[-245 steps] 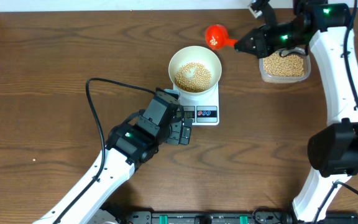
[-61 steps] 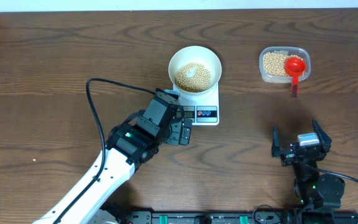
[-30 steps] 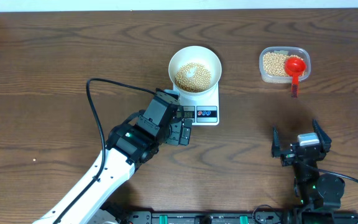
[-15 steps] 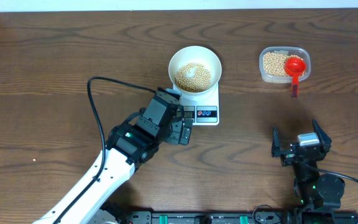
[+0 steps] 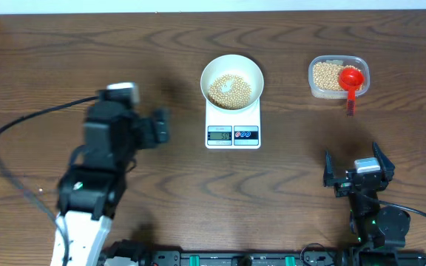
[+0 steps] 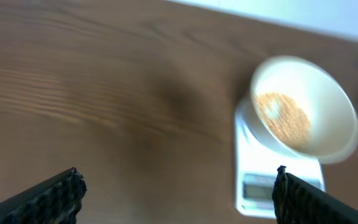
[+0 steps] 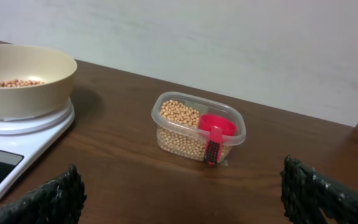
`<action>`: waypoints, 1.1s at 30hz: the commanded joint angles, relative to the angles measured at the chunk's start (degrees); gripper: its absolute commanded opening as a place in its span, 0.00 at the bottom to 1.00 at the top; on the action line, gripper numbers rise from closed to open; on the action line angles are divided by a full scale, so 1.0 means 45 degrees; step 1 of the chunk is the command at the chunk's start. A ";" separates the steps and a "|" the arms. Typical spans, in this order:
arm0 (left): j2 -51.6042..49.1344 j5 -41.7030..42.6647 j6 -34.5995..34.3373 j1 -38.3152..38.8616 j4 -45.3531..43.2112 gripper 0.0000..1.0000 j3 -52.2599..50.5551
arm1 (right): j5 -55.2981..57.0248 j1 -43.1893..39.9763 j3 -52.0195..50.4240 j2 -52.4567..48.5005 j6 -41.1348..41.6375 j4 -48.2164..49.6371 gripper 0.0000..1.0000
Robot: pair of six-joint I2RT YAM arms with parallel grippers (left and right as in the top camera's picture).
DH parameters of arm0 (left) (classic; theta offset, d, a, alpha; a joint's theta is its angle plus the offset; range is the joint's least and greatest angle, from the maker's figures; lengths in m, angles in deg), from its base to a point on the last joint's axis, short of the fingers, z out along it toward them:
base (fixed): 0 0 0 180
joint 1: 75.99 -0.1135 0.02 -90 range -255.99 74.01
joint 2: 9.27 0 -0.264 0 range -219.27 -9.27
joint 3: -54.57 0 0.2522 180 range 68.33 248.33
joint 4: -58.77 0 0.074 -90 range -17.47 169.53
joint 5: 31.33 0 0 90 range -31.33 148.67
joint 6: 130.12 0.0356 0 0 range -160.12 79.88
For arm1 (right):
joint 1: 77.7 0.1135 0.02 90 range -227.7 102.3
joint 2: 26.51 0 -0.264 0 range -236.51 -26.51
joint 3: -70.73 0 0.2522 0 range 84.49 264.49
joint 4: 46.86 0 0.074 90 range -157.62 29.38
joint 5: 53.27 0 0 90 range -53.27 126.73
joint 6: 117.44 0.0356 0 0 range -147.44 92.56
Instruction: Scoop item into bowl and weigh 50g on scale
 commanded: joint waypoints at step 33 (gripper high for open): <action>1.0666 -0.0185 0.1753 -0.2861 -0.8942 0.98 -1.1759 | 0.0136 0.0073 -0.0029 0.0083 -0.0053 -0.0053 0.99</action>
